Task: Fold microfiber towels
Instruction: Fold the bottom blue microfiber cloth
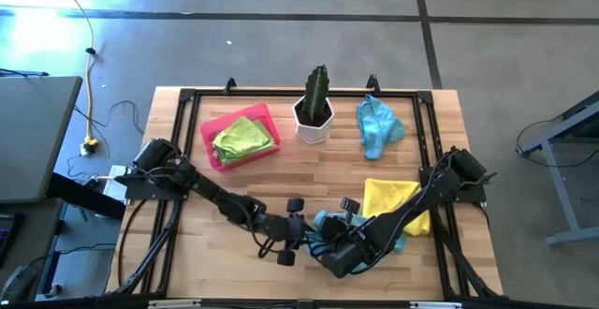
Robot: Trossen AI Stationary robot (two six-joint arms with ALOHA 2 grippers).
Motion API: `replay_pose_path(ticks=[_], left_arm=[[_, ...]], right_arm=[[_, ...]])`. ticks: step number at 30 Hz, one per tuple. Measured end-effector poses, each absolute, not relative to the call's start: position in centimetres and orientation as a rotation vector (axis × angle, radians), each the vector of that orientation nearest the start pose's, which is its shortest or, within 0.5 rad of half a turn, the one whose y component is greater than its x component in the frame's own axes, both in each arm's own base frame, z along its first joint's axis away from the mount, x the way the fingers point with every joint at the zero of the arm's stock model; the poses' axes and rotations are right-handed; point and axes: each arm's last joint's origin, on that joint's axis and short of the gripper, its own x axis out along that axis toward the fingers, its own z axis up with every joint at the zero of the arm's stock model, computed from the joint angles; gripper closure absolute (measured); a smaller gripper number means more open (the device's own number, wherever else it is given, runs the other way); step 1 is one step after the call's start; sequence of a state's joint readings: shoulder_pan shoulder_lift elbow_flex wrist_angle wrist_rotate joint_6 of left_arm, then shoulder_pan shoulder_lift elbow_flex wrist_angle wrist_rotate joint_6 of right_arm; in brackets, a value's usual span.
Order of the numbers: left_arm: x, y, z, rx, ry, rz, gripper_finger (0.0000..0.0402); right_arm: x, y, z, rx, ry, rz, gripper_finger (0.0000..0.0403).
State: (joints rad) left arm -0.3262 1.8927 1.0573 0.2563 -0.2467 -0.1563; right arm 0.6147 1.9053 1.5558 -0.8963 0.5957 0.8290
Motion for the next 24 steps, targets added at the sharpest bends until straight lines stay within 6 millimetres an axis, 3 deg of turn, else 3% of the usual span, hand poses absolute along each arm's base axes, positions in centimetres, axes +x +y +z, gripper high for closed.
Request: replay_pose_path(ticks=[8, 14, 19, 24], left_arm=[[37.2, -12.0, 15.7, -0.037, 0.597, -0.044, 0.0321], [37.3, -12.3, 16.1, -0.077, 0.586, -0.05, 0.0389], [37.5, -12.6, 16.5, -0.235, 0.605, -0.063, 0.0395], [36.0, -13.3, 17.5, -0.354, 0.74, -0.072, 0.0399]], right_arm=[[32.6, 20.9, 23.9, 0.043, 0.908, -0.398, 0.04], [32.6, 20.9, 23.9, 0.03, 0.911, -0.391, 0.0394], [32.6, 20.9, 23.9, -0.06, 0.936, -0.338, 0.0342], [32.7, 20.6, 24.3, -0.129, 1.005, -0.253, 0.0278]])
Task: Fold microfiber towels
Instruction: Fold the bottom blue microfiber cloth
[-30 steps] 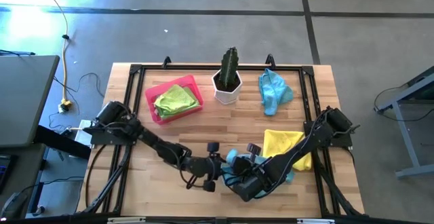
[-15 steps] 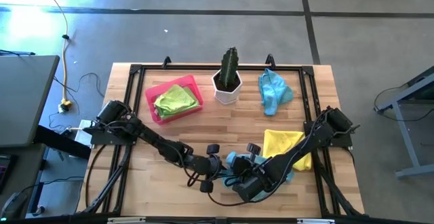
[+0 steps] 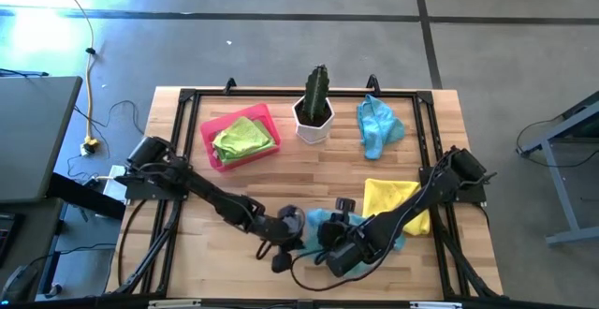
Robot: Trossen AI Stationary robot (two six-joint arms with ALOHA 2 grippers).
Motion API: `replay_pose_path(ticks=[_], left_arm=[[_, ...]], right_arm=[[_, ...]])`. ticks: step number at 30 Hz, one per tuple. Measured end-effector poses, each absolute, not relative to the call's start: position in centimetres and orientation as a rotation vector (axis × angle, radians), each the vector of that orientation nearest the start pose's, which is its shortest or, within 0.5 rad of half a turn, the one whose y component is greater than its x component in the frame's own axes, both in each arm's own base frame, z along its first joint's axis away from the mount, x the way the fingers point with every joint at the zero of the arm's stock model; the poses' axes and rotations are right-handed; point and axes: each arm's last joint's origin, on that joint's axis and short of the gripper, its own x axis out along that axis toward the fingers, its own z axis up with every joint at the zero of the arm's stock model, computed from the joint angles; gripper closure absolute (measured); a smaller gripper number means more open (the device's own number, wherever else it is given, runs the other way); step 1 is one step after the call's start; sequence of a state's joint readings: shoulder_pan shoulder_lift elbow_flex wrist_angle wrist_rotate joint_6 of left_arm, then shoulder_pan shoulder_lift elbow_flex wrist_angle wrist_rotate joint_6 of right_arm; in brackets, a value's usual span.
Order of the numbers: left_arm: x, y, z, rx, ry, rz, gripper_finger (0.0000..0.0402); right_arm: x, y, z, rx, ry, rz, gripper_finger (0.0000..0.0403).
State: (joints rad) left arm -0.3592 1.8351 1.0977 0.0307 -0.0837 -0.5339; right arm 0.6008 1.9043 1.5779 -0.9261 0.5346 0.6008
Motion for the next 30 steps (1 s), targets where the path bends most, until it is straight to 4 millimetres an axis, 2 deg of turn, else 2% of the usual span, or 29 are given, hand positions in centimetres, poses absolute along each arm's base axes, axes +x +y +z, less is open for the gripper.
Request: replay_pose_path(ticks=[2, 5, 8, 10, 16, 21, 25, 30], left_arm=[[35.0, -13.6, 17.8, -0.37, 0.816, -0.052, 0.04], [32.9, -13.6, 18.9, -0.391, 0.947, -0.017, 0.04], [31.1, -13.7, 19.5, -0.428, 1.059, 0.026, 0.0401], [30.1, -13.8, 19.9, -0.45, 1.111, 0.058, 0.0401], [28.7, -14.2, 19.9, -0.446, 1.197, 0.113, 0.0401], [28.4, -14.7, 19.9, -0.386, 1.183, 0.091, 0.0401], [28.4, -14.8, 19.9, -0.362, 1.169, 0.1, 0.0401], [28.6, -14.8, 20.0, -0.352, 1.143, 0.098, 0.0401]], right_arm=[[32.9, 20.4, 24.8, -0.143, 1.039, -0.211, 0.0261], [32.7, 20.1, 24.9, -0.29, 1.102, -0.115, 0.0251], [32.6, 19.9, 24.0, -0.445, 1.12, -0.027, 0.025], [32.9, 19.5, 22.9, -0.478, 1.115, 0.004, 0.025], [35.1, 17.0, 20.1, -0.401, 1.002, -0.021, 0.025], [37.4, 15.6, 18.8, -0.263, 0.758, 0.112, 0.025], [38.2, 14.1, 18.0, -0.2, 0.622, 0.148, 0.025], [38.2, 13.2, 17.2, -0.154, 0.567, 0.236, 0.025]])
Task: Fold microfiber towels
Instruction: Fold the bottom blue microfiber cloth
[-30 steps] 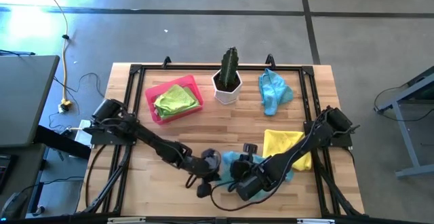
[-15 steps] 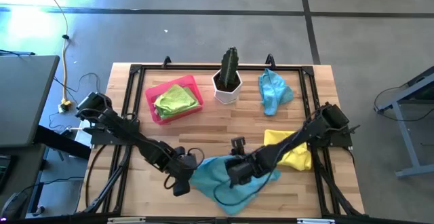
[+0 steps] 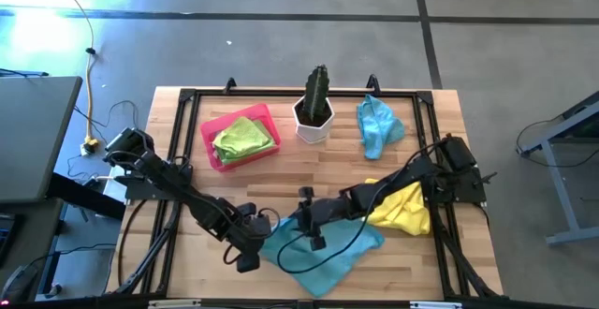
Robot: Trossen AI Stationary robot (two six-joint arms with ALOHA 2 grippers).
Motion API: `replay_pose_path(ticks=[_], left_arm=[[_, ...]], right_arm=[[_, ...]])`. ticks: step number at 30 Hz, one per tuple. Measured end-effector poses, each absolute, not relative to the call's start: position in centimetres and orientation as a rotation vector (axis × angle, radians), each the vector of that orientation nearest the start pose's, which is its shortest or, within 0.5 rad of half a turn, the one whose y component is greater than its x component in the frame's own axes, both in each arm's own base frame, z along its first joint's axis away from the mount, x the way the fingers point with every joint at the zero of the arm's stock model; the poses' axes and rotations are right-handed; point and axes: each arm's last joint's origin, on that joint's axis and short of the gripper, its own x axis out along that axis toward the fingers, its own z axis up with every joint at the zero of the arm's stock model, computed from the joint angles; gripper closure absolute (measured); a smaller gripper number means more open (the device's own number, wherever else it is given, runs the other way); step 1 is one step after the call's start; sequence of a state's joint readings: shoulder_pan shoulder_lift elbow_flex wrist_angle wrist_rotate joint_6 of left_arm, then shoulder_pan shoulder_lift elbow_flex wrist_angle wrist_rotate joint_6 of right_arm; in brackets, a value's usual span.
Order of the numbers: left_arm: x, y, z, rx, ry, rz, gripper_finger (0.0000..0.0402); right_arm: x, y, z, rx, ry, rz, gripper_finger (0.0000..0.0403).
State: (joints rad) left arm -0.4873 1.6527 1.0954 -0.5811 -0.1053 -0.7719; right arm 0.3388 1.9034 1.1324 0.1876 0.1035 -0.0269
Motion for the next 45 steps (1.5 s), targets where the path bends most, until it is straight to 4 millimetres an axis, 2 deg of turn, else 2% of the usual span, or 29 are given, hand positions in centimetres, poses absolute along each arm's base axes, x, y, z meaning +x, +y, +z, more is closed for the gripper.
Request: replay_pose_path(ticks=[4, 11, 18, 25, 32, 41, 45], left_arm=[[29.0, -15.0, 20.9, -0.318, 1.11, 0.068, 0.0401], [30.3, -15.6, 23.7, -0.256, 1.014, -0.003, 0.0401], [30.8, -16.2, 26.0, -0.263, 0.987, -0.092, 0.0401], [29.9, -17.0, 28.3, -0.242, 1.075, -0.122, 0.0401], [29.3, -18.3, 30.2, -0.239, 1.056, -0.169, 0.0401], [28.3, -19.8, 30.5, -0.237, 1.068, -0.204, 0.0401], [28.1, -20.1, 30.4, -0.223, 1.065, -0.199, 0.0401]], right_arm=[[38.2, 13.0, 17.0, -0.158, 0.567, 0.268, 0.025], [38.5, 12.9, 15.7, -0.197, 0.582, 0.25, 0.025], [39.0, 12.5, 15.0, -0.208, 0.574, 0.232, 0.025], [39.1, 12.3, 15.1, -0.22, 0.57, 0.221, 0.025], [39.1, 11.9, 15.1, -0.272, 0.564, 0.098, 0.025], [39.3, 11.7, 15.4, -0.272, 0.532, 0.057, 0.0252], [39.6, 11.8, 15.9, -0.254, 0.475, 0.091, 0.0278]])
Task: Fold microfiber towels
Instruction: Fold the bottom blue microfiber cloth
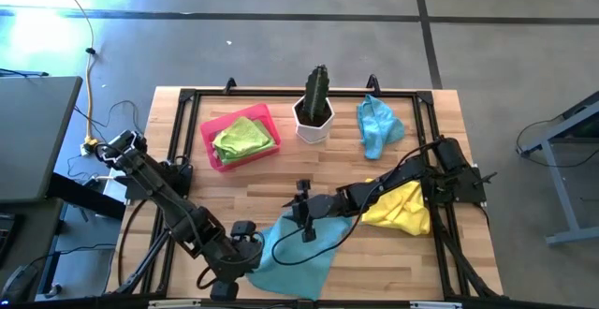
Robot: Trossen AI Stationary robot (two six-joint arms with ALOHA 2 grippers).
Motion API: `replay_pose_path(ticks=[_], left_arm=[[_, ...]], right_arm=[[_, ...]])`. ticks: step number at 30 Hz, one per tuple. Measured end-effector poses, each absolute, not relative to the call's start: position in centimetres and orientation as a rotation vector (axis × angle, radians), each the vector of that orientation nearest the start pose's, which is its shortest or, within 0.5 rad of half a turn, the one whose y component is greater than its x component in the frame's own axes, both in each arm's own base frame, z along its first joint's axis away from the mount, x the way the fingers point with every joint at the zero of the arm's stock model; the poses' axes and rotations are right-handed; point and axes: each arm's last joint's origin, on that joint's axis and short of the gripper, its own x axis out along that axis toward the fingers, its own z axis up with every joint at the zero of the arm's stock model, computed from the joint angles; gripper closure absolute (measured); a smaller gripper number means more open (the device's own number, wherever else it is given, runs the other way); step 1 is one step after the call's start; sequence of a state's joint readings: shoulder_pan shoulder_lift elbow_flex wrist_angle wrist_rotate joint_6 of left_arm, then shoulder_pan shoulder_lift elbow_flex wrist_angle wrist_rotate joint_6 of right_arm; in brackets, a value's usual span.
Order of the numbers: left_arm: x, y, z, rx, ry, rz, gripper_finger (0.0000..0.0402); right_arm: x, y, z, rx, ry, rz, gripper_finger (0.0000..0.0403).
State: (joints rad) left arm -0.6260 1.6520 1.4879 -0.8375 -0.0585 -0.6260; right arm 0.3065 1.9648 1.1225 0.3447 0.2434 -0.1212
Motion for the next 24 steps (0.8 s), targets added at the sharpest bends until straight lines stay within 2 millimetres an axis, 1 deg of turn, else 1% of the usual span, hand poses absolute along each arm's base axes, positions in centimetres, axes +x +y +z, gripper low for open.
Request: replay_pose_path(ticks=[3, 5, 10, 13, 15, 18, 24], left_arm=[[28.0, -20.2, 30.4, -0.224, 1.053, -0.171, 0.0401], [27.9, -20.2, 30.4, -0.216, 1.044, -0.16, 0.0401], [28.5, -19.5, 30.5, -0.2, 1.01, -0.093, 0.0401], [28.7, -19.1, 30.5, -0.19, 1.008, -0.093, 0.0401], [28.7, -19.2, 30.5, -0.186, 1.006, -0.099, 0.0401], [28.6, -19.5, 29.9, -0.189, 0.987, -0.095, 0.0401], [28.4, -19.8, 28.6, -0.187, 0.974, -0.047, 0.0401]], right_arm=[[39.7, 12.0, 16.0, -0.228, 0.456, 0.126, 0.0297], [39.7, 12.1, 16.1, -0.223, 0.451, 0.128, 0.0299], [39.7, 12.3, 16.2, -0.207, 0.448, 0.194, 0.0275], [39.8, 12.5, 16.4, -0.193, 0.442, 0.25, 0.0257], [39.8, 12.5, 16.4, -0.192, 0.451, 0.258, 0.025], [39.4, 12.4, 15.7, -0.21, 0.543, 0.258, 0.0248], [37.8, 11.6, 13.6, -0.188, 0.827, 0.185, 0.0247]])
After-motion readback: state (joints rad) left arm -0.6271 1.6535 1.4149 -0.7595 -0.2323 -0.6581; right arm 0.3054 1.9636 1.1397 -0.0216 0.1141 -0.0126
